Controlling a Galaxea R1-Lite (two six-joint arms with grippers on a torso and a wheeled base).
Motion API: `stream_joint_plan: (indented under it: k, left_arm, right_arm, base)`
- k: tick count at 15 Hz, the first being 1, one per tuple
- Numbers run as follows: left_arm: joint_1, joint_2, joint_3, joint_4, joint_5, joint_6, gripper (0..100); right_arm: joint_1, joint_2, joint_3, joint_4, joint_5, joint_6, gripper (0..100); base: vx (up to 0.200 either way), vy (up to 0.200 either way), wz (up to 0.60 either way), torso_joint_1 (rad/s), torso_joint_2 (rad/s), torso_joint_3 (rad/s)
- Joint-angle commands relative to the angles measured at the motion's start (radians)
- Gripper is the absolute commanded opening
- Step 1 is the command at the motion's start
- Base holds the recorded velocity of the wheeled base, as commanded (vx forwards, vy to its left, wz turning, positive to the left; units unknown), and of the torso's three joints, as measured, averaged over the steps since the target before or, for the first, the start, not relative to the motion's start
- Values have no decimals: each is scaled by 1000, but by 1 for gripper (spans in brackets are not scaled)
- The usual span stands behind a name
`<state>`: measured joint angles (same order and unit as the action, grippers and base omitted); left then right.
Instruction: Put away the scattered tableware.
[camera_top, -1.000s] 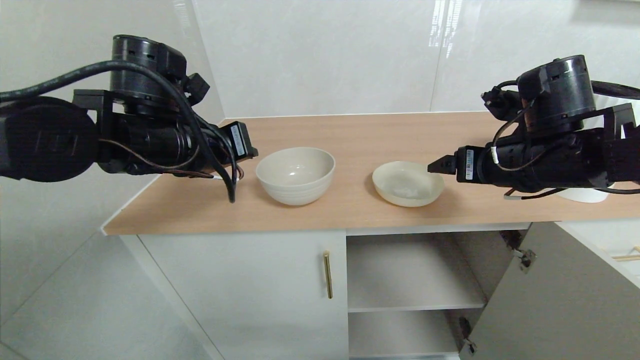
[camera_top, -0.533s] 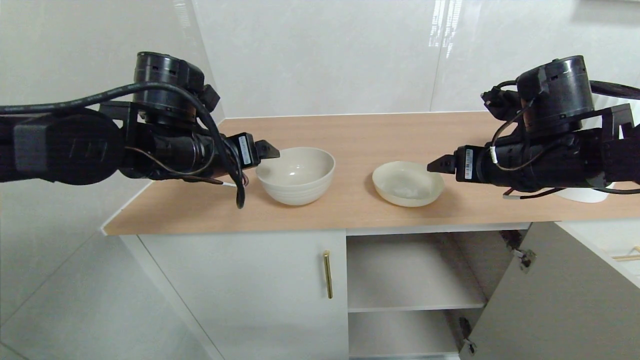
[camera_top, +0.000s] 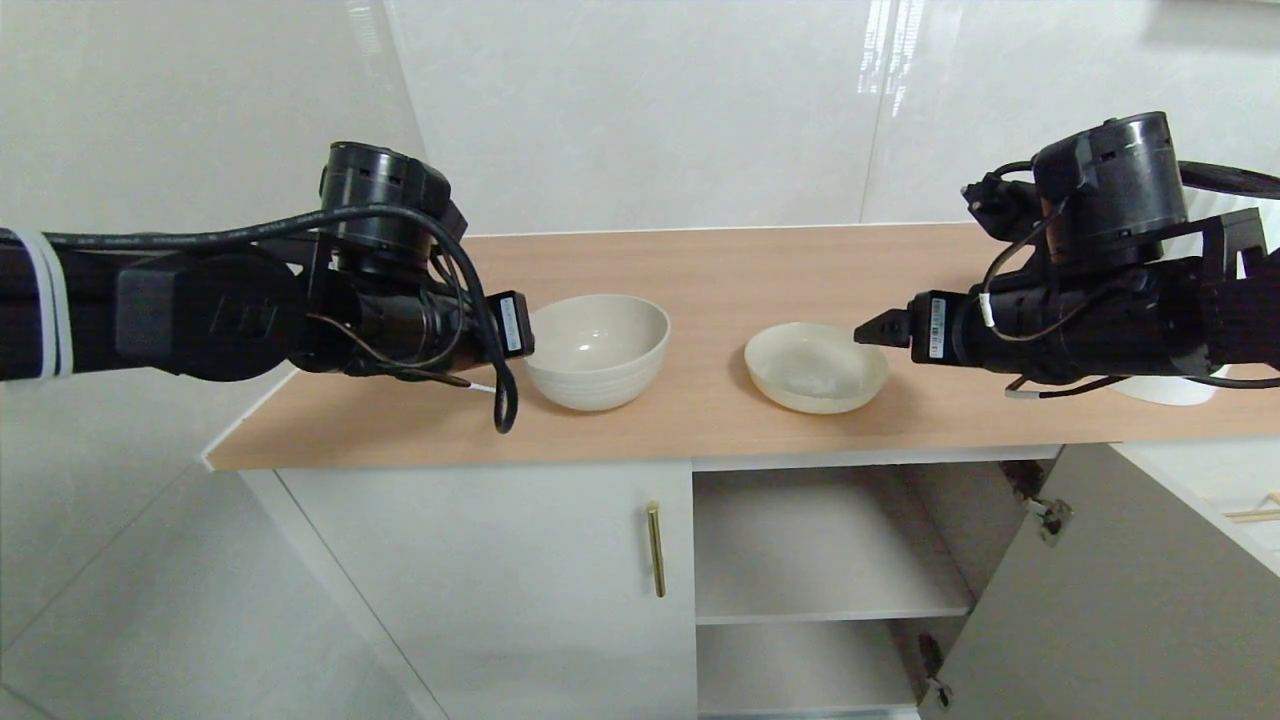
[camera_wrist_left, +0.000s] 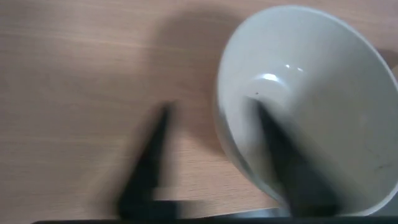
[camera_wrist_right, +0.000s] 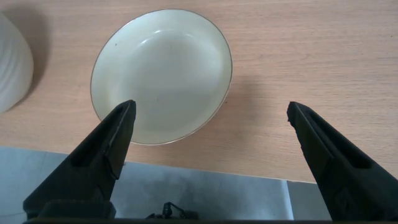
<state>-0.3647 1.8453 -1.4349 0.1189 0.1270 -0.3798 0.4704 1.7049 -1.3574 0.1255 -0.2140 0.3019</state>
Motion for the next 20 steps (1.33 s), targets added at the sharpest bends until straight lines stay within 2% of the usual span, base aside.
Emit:
stream_joint_plan:
  k: [1, 4, 6, 8, 9, 16, 17, 20]
  left_arm:
    - [-7, 9, 1, 1, 2, -1, 0]
    - [-20, -58, 13, 1, 6, -7, 0]
    - [-49, -164, 62, 1, -3, -2, 0]
    - [-62, -196, 73, 1, -1, -1, 0]
    - [-63, -209, 74, 1, -1, -1, 0]
    - [-73, -219, 76, 1, -1, -2, 0]
    - [-82, -225, 82, 1, -1, -1, 0]
    - [-83, -225, 82, 1, -1, -1, 0]
  right_arm:
    - [1, 4, 0, 0, -1, 0, 100]
    - [1, 13, -6, 3, -2, -1, 100]
    - [-10, 53, -38, 23, -19, 5, 100]
    - [-12, 104, -63, 36, -90, 6, 100]
    - [-12, 154, -88, 34, -169, 11, 100]
    - [-10, 199, -114, 32, -173, 37, 100]
    - [-10, 202, -114, 32, -173, 48, 0]
    - [-9, 216, -117, 32, -151, 52, 0]
  base:
    - [0, 0, 0, 0, 0, 0]
    - [0, 0, 0, 0, 0, 0]
    - [0, 0, 0, 0, 0, 0]
    - [0, 0, 0, 0, 0, 0]
    - [0, 0, 0, 0, 0, 0]
    - [0, 0, 0, 0, 0, 0]
    - [0, 0, 0, 0, 0, 0]
    - [0, 0, 0, 0, 0, 0]
